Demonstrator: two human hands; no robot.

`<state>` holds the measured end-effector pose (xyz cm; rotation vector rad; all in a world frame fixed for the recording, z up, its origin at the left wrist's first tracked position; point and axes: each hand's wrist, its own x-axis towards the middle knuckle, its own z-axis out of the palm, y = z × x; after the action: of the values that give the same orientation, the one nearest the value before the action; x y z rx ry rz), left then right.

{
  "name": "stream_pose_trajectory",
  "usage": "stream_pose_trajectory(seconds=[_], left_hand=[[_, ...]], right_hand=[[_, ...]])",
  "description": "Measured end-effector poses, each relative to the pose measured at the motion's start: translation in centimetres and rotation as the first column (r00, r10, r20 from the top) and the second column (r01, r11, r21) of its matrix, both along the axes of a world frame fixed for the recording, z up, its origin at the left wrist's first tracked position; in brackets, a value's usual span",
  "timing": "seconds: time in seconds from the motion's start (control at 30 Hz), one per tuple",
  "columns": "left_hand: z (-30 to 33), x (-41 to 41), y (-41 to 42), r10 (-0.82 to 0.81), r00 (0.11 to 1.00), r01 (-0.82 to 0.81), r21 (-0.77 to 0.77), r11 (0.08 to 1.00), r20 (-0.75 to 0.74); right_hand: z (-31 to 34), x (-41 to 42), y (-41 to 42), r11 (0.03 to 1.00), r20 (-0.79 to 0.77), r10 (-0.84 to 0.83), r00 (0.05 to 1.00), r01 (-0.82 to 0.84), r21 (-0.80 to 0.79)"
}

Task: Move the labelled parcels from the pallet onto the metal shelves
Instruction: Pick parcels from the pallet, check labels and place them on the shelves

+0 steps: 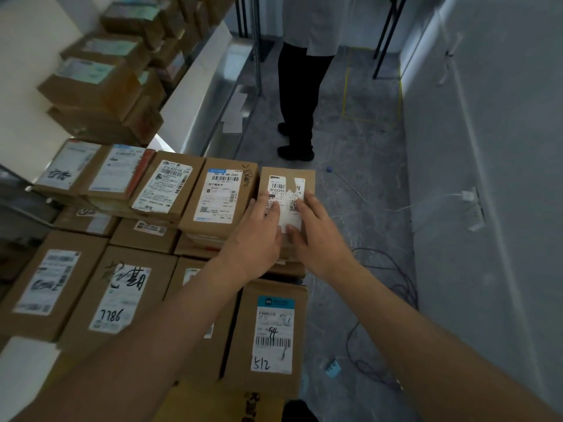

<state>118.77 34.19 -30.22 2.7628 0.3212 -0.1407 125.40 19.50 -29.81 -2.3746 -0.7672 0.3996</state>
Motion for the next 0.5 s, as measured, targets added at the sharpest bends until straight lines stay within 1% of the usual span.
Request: stream_pose_trajectory(seconds=[0.1, 0.2, 0.33, 0.5], left_hand=[[0.3, -0.3, -0.2, 0.006, 1.000, -0.005, 0.016, 1.000, -0.013], [0.7, -0.5, -0.1, 0.000, 1.000, -0.001, 0.032, 0.999, 0.007], [0.9, -0.8, 0.2, -0.023, 1.000, 0.021, 0.089, 0.996, 0.016], [1.0, -1.3, 0.5, -0.013, 1.000, 0.011, 0.096, 0.995, 0.016]], right_hand=[[-0.2, 0.0, 0.2, 1.000, 0.009, -0.007, 1.000, 0.007, 0.022], [-0.3, 0.0, 0.4, 1.000, 0.011, -0.010, 1.000, 0.010, 0.018], [-0.4, 0.0, 0.6, 1.000, 0.009, -0.018, 1.000, 0.017, 0.021], [-0.6, 0.1, 0.9, 1.000, 0.007, -0.023, 1.000, 0.023, 0.019]])
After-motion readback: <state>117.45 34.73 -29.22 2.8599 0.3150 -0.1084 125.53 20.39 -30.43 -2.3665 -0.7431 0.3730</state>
